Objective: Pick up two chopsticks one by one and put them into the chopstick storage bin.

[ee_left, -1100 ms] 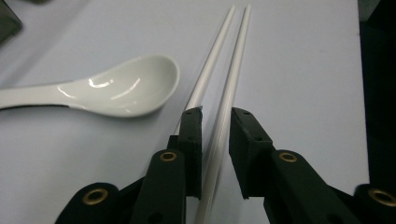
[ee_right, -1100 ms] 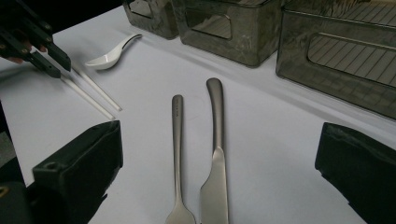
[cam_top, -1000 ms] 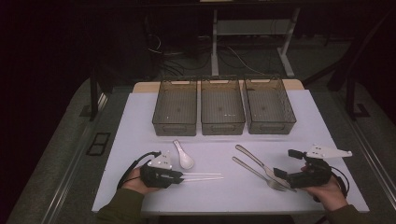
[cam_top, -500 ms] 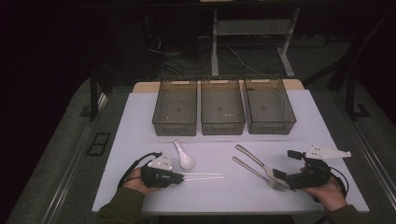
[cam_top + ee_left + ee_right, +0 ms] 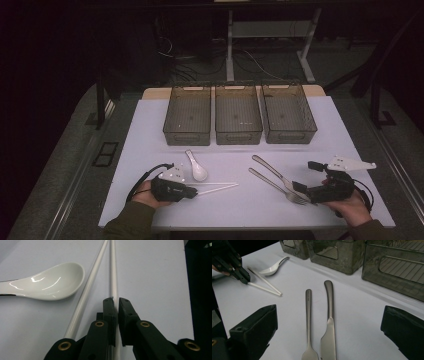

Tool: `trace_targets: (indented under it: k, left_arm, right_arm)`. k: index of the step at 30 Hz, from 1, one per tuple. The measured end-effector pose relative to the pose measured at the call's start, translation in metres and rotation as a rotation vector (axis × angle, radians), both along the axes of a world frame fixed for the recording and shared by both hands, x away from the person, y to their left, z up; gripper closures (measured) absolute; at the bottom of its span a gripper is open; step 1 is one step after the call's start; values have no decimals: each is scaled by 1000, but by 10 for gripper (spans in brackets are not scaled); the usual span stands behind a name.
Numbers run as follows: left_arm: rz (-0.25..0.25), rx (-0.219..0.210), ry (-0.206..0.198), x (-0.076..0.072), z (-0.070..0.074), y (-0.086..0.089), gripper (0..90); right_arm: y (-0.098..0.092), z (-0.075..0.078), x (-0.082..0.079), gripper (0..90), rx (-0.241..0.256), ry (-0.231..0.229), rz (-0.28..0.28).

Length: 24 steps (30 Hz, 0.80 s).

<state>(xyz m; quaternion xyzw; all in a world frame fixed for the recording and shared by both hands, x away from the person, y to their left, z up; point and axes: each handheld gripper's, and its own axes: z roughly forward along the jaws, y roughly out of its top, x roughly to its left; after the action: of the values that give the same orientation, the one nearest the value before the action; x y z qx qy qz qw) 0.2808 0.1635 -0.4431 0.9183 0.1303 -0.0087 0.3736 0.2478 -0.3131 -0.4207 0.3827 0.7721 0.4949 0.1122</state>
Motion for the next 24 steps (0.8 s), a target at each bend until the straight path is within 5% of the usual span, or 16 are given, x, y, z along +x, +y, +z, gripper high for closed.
trace_targets:
  k: [4,24]
  left_arm:
    - [-1,16,-11,-2,1,-2,837]
    - [63,-83,-10,0,24,-4,837]
  right_arm:
    - [0,0,0,8,0,0,1]
    - [12,-12,4,8,-38,-5,43]
